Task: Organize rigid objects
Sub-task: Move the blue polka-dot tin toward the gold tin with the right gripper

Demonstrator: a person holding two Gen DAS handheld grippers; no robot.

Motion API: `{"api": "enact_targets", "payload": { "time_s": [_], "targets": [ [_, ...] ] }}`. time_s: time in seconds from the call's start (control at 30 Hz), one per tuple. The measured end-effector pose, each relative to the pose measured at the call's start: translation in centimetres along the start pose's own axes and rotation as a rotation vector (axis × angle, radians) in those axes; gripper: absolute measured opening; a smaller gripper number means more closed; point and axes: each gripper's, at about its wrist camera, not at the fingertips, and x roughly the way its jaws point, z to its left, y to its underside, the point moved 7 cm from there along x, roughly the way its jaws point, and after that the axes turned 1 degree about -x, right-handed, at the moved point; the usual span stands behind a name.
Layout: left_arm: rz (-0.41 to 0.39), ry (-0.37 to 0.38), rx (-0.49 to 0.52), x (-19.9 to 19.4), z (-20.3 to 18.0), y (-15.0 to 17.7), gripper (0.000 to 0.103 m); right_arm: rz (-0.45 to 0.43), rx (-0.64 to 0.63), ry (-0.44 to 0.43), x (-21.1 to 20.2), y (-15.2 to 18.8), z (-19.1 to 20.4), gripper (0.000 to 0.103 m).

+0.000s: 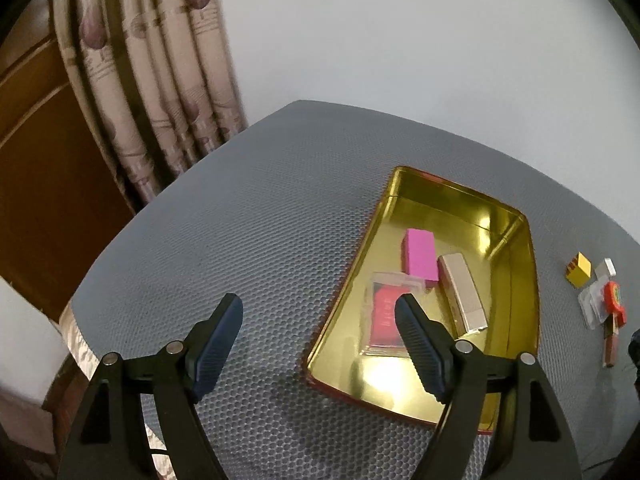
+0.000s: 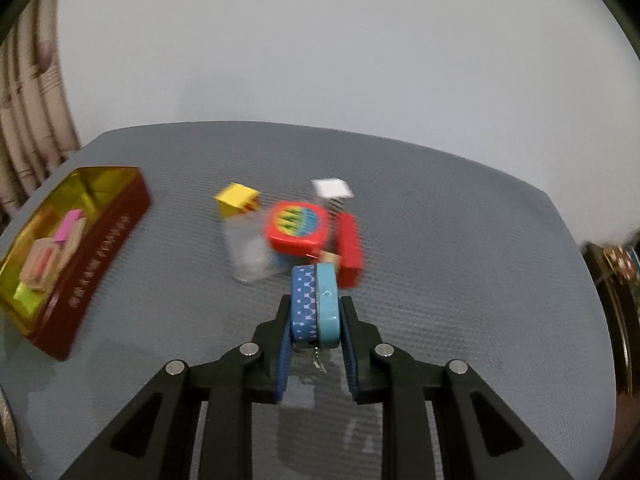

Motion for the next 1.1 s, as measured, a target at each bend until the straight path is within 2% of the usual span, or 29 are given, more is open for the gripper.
{"api": "enact_targets", "payload": {
  "time_s": [0.1,0.13,0.2,0.27,0.47,0.57,0.7,0.9,1.1],
  "targets": [
    [0.004,-0.017,-0.029,0.1,0.7,-0.1,0.076,-0.009,-0.045,-0.035,-1.0,-0.9,3.8,0.022],
    [0.005,-0.021,-0.033,0.1,0.9,-0.1,0.076,-0.015,-0.062,-0.051,-4.1,-1.2,5.7,0.022],
    [0.008,-0.042,-0.043,0.3,1.3,-0.1,0.076,-0.021,-0.086,-0.08,-4.9,-1.8,7.4,0.022],
    [0.012,-0.052,-0.05,0.5,1.6,-0.1,0.076,-0.024,-0.11,-0.113,-4.1,-5.2,11.3,0.022],
    [-0.001,-0.091,-0.061,0.5,2.3,-0.3,0.077,-0.036,-0.189,-0.234,-4.9,-7.6,19.5,0.022],
    [0.005,-0.095,-0.085,0.6,2.8,-0.3,0.077,-0.038,-0.225,-0.295,-6.5,-8.0,21.6,0.022],
    [0.007,-0.124,-0.108,0.7,3.6,-0.3,0.077,-0.017,-0.271,-0.353,-6.5,-8.6,25.1,0.022],
    [0.02,-0.149,-0.133,1.0,4.6,-0.3,0.077,0.048,-0.297,-0.378,-5.3,-7.6,27.7,0.022],
    [0.014,-0.155,-0.114,1.1,4.4,-0.3,0.077,0.102,-0.322,-0.379,-3.5,-6.3,29.3,0.022]
  ]
}}
